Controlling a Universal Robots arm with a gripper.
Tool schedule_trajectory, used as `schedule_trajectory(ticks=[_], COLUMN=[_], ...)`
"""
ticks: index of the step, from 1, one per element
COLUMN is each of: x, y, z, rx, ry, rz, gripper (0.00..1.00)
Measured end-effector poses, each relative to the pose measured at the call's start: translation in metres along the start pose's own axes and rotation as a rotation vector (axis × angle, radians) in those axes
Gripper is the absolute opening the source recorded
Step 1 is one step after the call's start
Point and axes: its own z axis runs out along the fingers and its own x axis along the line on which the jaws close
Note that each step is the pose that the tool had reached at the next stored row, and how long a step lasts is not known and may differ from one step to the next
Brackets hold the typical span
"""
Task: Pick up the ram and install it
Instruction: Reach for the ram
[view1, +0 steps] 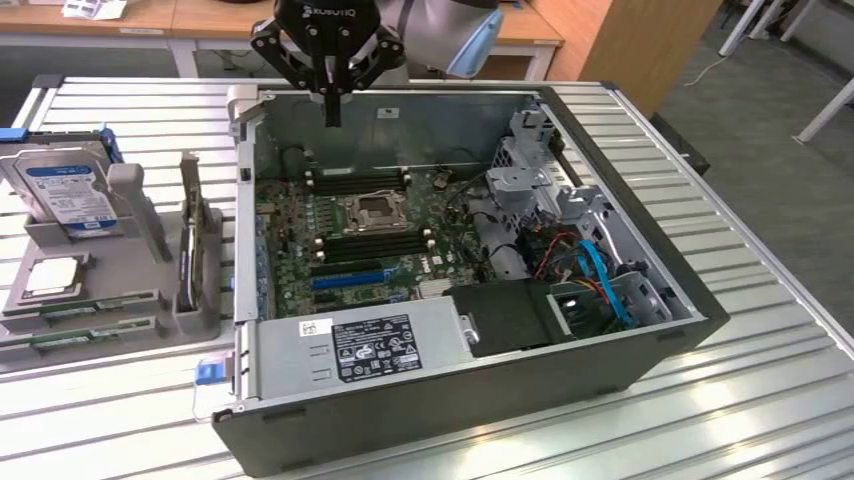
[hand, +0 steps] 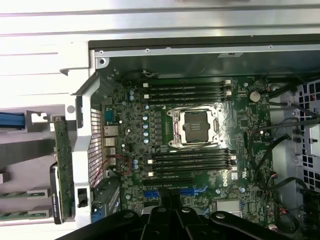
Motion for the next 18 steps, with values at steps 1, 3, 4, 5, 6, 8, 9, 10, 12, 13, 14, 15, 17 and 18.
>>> schedule_trajectory(ticks=[1,3,4,5,6,8,9,10,12,13,14,15,17,18], x=[0.002,0.006,0.008,0.01,0.013,0.018,0.02,0.023,0.028,0.031,0.034,0.037,0.043,0.045], y=[-0.0001,-0.0004,-0.0006,-0.0008,-0.001,-0.0013,-0.0015,-0.0017,-0.0021,-0.0023,-0.0025,-0.0027,-0.0032,-0.0034], z=[-0.0001,-0.0002,-0.0002,-0.0003,-0.0003,-0.0004,-0.0005,-0.0005,-0.0007,-0.0007,-0.0008,-0.0008,-0.001,-0.001], rx=[0.0001,0.0001,0.0001,0.0,0.0,-0.0001,0.0001,0.0001,0.0001,0.0001,0.0,0.0,0.0001,0.0], ry=[0.0,0.0,0.0001,0.0001,0.0001,0.0,0.0,0.0,0.0001,0.0001,0.0001,0.0,0.0001,0.0], rz=[0.0,0.0,0.0,0.0,0.0,0.0,0.0,0.0,0.0,0.0,0.0,0.0,0.0,0.0], gripper=[0.1,0.1,0.1,0.1,0.1,0.1,0.1,0.1,0.1,0.1,0.1,0.1,0.1,0.1])
